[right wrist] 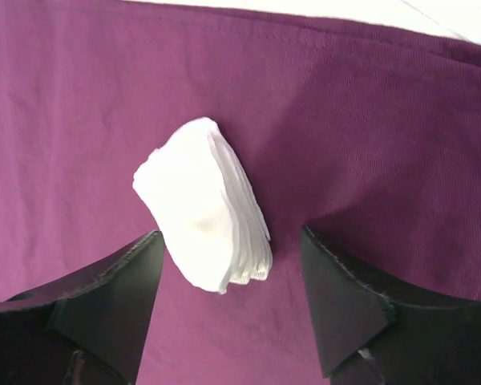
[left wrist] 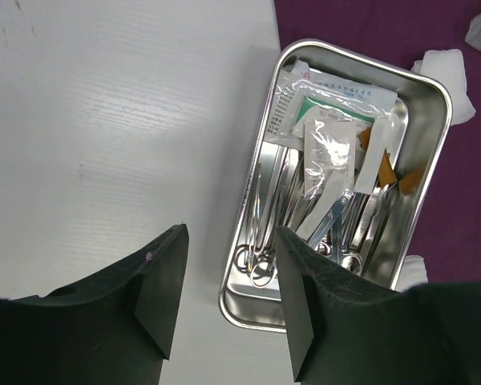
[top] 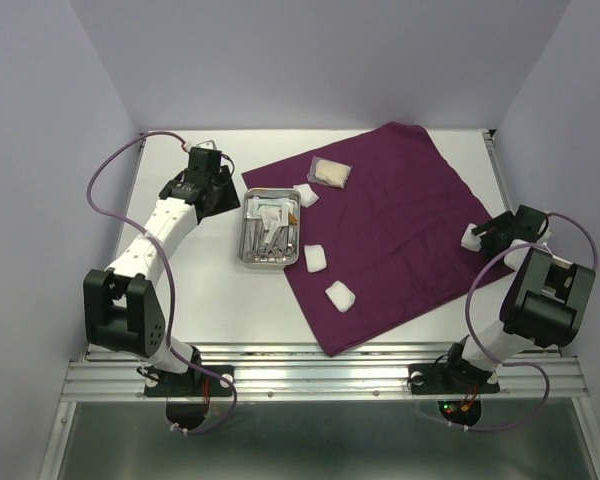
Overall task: Prepare the surgical pack
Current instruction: Pick up the medical item from the surgical kit.
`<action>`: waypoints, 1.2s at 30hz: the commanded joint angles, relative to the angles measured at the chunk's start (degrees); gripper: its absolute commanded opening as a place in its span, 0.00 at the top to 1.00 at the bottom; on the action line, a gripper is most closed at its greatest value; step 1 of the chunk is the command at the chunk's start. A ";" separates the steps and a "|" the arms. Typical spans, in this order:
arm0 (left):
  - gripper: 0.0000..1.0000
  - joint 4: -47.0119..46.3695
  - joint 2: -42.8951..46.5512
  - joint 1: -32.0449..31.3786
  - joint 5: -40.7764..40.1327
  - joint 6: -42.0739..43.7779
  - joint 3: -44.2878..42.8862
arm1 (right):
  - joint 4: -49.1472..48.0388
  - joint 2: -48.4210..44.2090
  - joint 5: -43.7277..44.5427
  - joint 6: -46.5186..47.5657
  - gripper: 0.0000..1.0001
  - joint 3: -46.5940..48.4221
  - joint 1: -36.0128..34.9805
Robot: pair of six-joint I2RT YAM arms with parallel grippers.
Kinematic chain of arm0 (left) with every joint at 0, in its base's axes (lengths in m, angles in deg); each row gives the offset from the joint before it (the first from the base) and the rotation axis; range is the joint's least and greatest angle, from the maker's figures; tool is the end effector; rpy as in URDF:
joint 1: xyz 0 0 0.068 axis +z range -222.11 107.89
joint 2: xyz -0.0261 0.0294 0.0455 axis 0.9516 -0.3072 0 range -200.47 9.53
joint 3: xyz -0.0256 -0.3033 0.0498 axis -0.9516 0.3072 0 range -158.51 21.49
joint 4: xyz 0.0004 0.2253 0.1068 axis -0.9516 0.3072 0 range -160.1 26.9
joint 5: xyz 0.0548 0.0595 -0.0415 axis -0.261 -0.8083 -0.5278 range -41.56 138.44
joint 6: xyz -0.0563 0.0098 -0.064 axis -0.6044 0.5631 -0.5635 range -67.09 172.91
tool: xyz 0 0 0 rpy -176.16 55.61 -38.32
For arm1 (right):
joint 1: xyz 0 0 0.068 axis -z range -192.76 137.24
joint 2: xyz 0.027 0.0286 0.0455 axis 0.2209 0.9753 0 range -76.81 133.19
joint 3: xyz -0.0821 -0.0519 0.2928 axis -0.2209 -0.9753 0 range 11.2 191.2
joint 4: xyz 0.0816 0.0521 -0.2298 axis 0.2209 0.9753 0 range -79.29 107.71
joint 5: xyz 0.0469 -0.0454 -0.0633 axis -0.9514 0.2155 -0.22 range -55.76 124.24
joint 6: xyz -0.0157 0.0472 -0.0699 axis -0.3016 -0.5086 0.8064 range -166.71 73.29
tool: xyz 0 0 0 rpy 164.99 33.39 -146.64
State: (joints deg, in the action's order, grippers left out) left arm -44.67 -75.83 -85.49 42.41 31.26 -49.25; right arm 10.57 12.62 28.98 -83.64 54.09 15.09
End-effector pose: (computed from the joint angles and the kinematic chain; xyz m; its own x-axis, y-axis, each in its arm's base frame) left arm 0.3418 -0.0731 0.3166 -0.6380 -0.2255 -0.7363 -0.0898 0.9714 -0.2196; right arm 0.2890 -0.1448 0.1790 -0.2660 0.8171 -0.5114 0.7118 0.5242 0.4674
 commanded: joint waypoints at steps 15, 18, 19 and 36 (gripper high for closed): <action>0.41 -0.47 -0.68 0.29 0.57 1.08 -1.86 | -12.07 3.39 -10.03 -4.64 0.44 -3.52 2.47; 0.41 -0.30 -0.95 0.29 0.22 1.17 -1.94 | -12.16 2.68 -9.86 -4.38 0.46 -3.70 2.47; 0.41 -0.29 -1.03 0.29 0.22 1.17 -2.03 | -12.16 2.59 -9.77 -4.38 0.49 -3.70 2.47; 0.42 -0.21 -0.16 0.29 0.66 0.82 -1.68 | -9.18 -2.50 -5.12 -4.29 0.45 -5.10 2.47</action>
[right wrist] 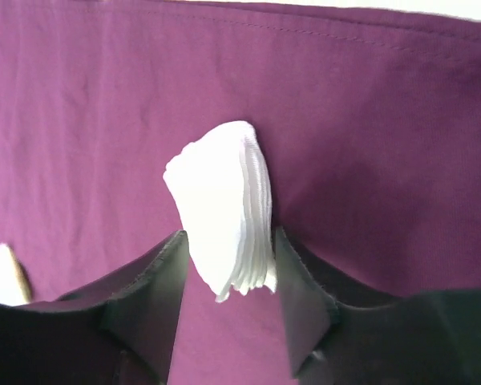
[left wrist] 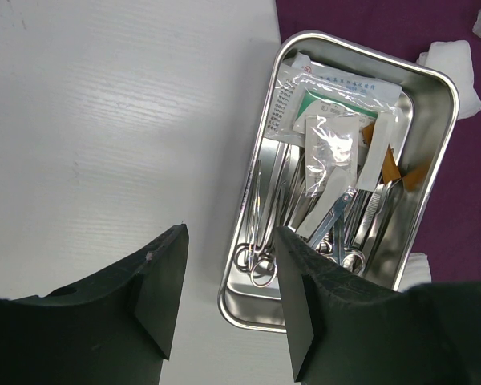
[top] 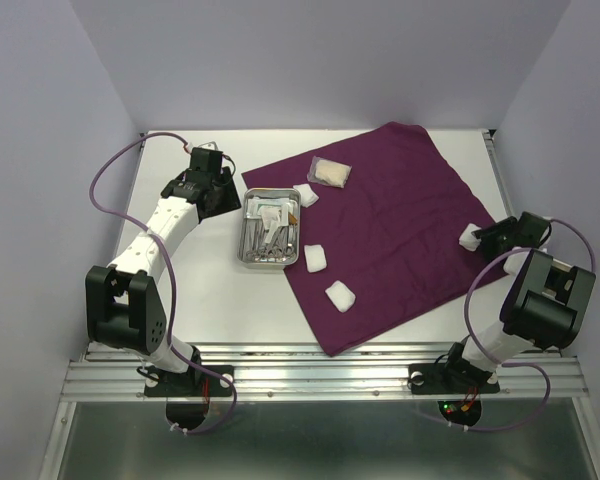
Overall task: Prepare the surgical pack
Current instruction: Pick up the medical item from the surgical kit.
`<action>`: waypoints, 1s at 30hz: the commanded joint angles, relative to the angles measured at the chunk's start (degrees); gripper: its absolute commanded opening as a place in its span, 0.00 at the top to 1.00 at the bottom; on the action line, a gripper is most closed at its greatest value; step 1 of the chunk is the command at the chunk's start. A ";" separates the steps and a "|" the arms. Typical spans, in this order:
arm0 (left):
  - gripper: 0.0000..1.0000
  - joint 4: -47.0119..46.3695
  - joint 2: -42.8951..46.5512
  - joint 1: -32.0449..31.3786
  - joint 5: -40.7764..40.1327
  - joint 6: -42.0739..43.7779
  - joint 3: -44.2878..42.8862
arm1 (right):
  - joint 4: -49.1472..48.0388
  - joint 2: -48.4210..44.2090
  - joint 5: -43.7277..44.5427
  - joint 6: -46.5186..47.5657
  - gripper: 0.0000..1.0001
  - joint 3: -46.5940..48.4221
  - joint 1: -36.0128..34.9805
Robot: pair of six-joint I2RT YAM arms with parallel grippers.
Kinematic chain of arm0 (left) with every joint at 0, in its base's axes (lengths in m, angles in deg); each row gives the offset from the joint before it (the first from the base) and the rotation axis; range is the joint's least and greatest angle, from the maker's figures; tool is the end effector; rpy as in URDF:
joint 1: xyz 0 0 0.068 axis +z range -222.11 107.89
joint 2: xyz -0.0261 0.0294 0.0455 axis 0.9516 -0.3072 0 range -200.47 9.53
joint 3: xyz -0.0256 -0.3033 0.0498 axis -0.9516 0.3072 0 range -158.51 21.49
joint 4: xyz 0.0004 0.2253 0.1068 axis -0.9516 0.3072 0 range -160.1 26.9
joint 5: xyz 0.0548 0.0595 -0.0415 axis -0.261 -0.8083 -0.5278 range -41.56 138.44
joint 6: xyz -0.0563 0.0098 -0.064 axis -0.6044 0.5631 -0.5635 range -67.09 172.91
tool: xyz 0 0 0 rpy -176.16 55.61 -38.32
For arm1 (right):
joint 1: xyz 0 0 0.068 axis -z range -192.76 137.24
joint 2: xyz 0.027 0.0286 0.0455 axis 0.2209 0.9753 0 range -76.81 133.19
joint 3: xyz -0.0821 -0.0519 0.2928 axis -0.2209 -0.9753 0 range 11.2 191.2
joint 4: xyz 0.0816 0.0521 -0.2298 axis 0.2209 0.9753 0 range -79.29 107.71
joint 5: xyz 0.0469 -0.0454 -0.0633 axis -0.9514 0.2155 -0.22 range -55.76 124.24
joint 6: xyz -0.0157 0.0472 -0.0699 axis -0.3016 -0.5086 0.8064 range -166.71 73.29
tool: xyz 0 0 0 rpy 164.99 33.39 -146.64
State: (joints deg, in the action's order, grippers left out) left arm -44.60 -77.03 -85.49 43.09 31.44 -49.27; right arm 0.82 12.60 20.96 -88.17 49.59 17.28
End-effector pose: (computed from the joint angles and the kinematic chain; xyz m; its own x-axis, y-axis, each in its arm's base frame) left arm 0.3457 -0.0750 0.3096 -0.6570 -0.2184 -0.7216 -0.0840 0.9724 -0.2178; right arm 0.2864 -0.1455 0.1745 -0.2034 0.8619 -0.4645 0.6298 0.4784 0.6119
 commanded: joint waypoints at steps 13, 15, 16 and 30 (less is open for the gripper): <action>0.42 -0.71 0.96 0.29 0.33 0.64 -1.22 | 2.42 -1.18 0.82 0.23 0.27 -2.62 0.28; 0.42 -0.71 0.78 0.20 0.60 0.64 -1.31 | 1.90 -0.03 -0.43 -0.29 0.28 -2.53 0.28; 0.42 -0.62 0.52 0.29 0.60 0.64 -1.66 | 0.67 0.24 -1.22 -0.56 0.31 -2.62 0.28; 0.42 -0.36 0.87 0.29 0.42 0.29 -1.40 | -1.98 0.33 -1.58 -2.05 0.71 -1.12 0.28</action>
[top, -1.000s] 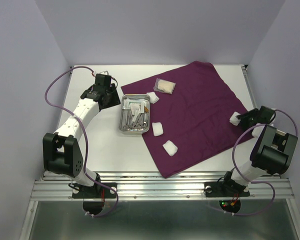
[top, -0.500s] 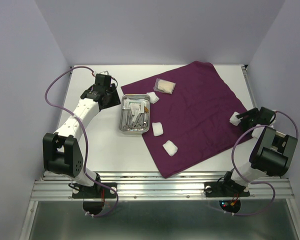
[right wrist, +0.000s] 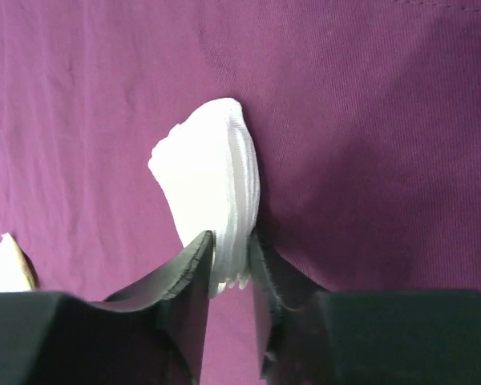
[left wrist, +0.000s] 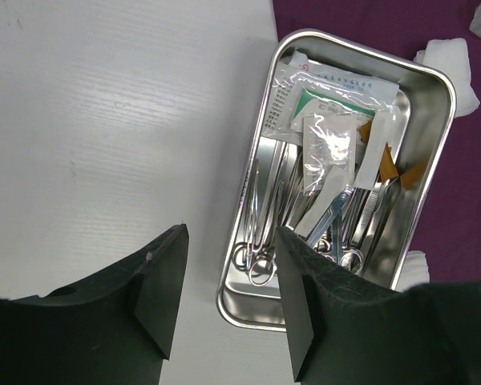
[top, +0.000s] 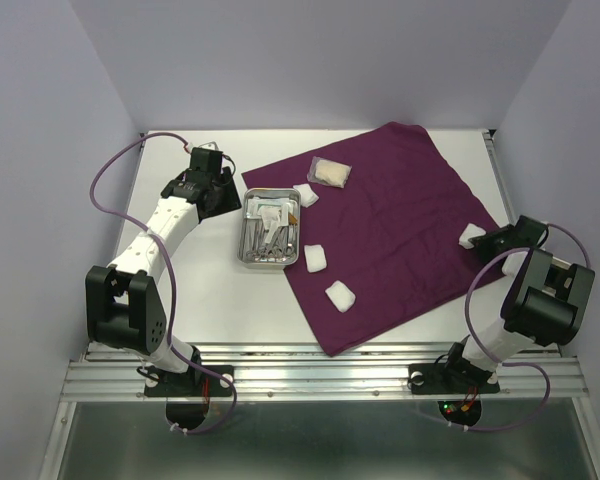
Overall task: Prepare the surgical pack
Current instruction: Pick up the medical item from the surgical kit.
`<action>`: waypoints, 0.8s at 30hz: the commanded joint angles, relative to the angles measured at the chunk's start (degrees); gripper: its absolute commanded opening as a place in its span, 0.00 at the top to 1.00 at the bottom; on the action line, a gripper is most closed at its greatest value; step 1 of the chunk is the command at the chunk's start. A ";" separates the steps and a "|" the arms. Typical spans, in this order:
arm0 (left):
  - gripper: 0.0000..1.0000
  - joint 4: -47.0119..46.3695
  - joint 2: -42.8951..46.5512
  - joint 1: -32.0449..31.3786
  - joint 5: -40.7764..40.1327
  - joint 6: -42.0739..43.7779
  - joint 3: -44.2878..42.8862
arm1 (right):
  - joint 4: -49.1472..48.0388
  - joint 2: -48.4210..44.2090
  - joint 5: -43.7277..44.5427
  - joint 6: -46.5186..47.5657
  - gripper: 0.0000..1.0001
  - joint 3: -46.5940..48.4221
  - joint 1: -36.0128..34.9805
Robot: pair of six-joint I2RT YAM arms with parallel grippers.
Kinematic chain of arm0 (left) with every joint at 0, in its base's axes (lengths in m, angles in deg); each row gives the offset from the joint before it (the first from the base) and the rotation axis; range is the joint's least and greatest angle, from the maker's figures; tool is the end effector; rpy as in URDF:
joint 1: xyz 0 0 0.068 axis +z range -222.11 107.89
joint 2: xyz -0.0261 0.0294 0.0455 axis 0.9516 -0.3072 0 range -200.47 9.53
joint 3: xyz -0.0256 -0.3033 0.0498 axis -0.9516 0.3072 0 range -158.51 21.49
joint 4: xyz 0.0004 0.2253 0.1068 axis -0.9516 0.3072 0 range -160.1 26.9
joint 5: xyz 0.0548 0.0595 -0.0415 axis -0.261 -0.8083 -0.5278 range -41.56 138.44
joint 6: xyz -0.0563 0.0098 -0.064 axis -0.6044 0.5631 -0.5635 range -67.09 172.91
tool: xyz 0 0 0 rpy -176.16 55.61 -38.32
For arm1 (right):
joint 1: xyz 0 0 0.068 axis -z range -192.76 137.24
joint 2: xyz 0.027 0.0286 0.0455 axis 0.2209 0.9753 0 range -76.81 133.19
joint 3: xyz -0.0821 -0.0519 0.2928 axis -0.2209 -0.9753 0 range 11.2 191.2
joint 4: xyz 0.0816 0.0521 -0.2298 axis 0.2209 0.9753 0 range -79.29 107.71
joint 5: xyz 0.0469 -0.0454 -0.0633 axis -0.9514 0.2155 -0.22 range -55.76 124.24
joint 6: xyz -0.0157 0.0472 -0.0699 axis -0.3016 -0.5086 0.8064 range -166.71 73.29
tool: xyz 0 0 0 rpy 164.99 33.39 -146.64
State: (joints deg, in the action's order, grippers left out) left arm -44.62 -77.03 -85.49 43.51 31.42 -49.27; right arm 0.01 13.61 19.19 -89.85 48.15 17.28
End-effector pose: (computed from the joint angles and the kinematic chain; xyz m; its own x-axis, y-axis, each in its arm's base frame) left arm 0.3456 -0.0755 0.3096 -0.6588 -0.2185 -0.7199 -0.0791 0.9717 -0.2226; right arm 0.2839 -0.1415 0.1637 -0.2113 0.8849 -0.4152 0.6342 0.4473 0.6306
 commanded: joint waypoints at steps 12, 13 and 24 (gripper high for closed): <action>0.42 -0.07 0.87 0.29 0.10 0.40 -2.27 | 0.32 -8.22 -5.24 -0.90 0.99 1.45 0.28; 0.42 -0.16 0.70 0.29 0.09 0.32 -2.62 | 0.76 -8.93 -6.73 -0.90 0.99 1.72 0.28; 0.42 0.98 -1.94 0.20 2.82 0.05 -6.93 | -0.71 -12.46 -7.80 -6.33 0.99 4.44 -23.34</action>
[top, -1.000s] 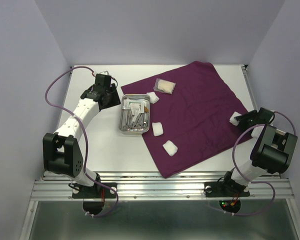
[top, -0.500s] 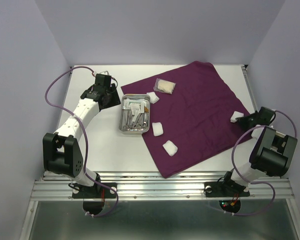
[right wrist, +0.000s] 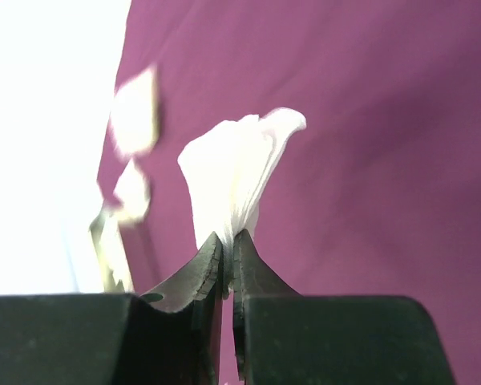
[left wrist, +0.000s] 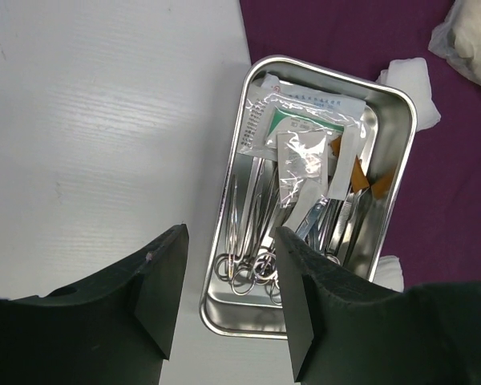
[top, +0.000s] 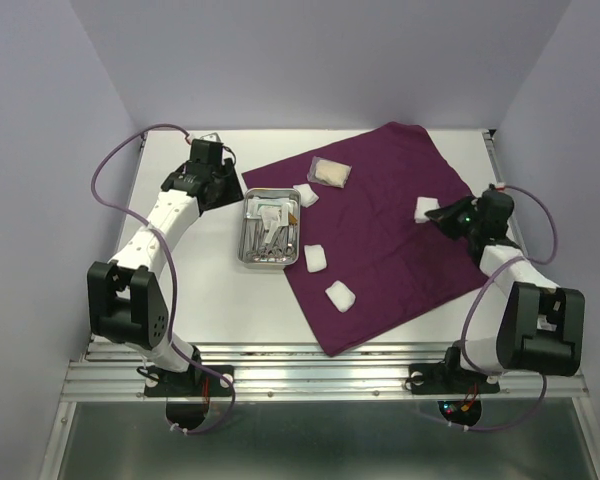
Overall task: Prepare the surgical pack
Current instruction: Pick up the medical item from the surgical kit, then place the medical item in the surgical kit.
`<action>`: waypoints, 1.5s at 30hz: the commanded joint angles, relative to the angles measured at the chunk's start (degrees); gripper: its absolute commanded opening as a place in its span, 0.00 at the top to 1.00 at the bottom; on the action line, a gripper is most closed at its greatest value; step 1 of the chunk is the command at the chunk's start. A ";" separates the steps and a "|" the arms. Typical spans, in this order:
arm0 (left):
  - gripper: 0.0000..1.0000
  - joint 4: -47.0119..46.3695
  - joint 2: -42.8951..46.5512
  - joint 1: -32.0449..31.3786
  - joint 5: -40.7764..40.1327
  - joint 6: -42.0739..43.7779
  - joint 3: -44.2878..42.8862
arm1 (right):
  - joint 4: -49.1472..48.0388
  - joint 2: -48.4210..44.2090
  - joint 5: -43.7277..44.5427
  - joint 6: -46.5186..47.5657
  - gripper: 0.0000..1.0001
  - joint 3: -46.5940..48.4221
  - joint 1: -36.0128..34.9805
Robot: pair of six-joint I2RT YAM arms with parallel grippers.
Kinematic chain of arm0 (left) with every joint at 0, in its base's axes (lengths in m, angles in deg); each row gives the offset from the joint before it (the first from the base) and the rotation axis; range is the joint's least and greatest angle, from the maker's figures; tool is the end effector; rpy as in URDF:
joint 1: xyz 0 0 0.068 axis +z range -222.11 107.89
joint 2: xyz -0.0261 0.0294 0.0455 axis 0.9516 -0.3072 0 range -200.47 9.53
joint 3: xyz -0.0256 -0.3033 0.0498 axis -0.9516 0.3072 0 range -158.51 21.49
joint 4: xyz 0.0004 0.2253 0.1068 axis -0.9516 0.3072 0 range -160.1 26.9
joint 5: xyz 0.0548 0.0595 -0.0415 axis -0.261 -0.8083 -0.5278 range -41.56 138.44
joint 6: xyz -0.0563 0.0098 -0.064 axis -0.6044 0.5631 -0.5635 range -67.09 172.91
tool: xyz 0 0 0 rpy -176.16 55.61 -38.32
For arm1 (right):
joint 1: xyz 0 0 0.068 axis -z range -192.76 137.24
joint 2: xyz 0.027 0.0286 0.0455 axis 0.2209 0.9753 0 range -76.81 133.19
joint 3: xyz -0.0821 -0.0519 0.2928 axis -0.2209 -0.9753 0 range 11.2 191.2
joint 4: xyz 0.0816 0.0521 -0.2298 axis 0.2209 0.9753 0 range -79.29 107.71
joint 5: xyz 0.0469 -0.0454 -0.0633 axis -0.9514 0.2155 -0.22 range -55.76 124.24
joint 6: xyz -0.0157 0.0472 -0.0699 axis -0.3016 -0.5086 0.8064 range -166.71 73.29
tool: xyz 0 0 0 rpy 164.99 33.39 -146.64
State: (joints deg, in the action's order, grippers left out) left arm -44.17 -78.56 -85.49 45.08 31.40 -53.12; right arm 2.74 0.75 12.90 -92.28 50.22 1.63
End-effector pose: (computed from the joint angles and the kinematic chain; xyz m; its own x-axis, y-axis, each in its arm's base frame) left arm 0.3562 -0.0801 0.3233 -0.6433 -0.2233 -0.7323 -0.0525 0.9671 -0.2487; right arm 0.2960 -0.0475 0.2361 -0.3963 0.7883 -0.4707 0.3012 0.5959 0.7444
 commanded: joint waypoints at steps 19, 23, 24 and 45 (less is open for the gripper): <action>0.33 2.98 -2.43 -5.94 -1.13 -3.00 -7.04 | -15.94 22.55 0.78 -16.75 0.99 7.12 -28.02; 0.31 3.24 -6.11 -10.24 -0.34 -4.32 -10.20 | -15.85 23.07 1.65 -17.89 0.99 5.80 -28.54; 0.31 3.59 -6.99 -11.13 0.45 -4.76 -11.77 | -15.07 23.16 1.92 -18.51 0.99 5.71 -29.07; 0.28 4.65 -15.88 -17.55 5.29 -6.26 -17.77 | 1.02 22.02 12.20 -13.42 0.46 8.52 -31.18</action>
State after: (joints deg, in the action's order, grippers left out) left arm -39.77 -95.98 -102.87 49.91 25.36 -68.84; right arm -1.83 24.03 19.67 -109.63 57.13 -28.99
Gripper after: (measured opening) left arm 0.724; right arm 0.520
